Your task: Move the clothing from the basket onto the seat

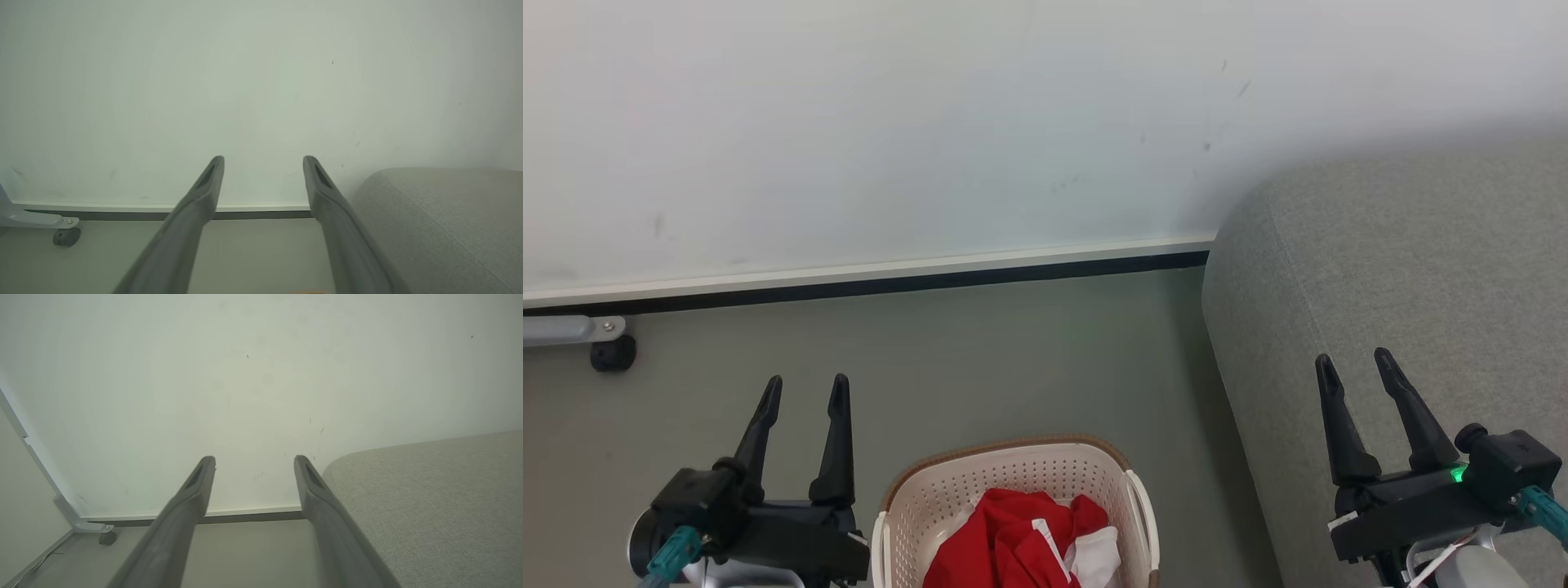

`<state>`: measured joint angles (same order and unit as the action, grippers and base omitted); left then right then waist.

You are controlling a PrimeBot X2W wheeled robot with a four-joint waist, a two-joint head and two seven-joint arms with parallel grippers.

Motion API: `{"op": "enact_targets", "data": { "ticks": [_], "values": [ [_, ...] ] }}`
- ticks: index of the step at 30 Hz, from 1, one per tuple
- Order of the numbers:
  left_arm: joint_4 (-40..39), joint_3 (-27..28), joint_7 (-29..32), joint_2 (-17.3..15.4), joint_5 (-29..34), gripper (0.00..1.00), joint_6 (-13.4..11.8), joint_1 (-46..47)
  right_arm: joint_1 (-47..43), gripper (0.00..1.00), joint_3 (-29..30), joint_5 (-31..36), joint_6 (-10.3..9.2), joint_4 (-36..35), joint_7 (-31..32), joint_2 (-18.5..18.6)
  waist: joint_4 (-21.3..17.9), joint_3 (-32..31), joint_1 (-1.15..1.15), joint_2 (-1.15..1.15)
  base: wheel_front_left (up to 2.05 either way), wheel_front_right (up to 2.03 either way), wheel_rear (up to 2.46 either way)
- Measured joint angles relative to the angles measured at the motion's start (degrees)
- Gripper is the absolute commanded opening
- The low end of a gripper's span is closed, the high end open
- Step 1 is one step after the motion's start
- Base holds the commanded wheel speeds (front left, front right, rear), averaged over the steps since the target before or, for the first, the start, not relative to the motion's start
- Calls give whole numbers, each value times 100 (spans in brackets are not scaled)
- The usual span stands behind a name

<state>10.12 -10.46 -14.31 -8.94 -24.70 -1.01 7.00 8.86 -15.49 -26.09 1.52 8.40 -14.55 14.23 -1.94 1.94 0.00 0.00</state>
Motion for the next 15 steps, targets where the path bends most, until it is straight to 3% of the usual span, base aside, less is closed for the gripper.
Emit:
{"op": "enact_targets", "data": {
  "ticks": [15],
  "values": [
    [98,-57,0,-22,19,100,149,389,274,100,37,141,1,-438,-14,-87,-268,818,1,0,0,0,0]
  ]
}}
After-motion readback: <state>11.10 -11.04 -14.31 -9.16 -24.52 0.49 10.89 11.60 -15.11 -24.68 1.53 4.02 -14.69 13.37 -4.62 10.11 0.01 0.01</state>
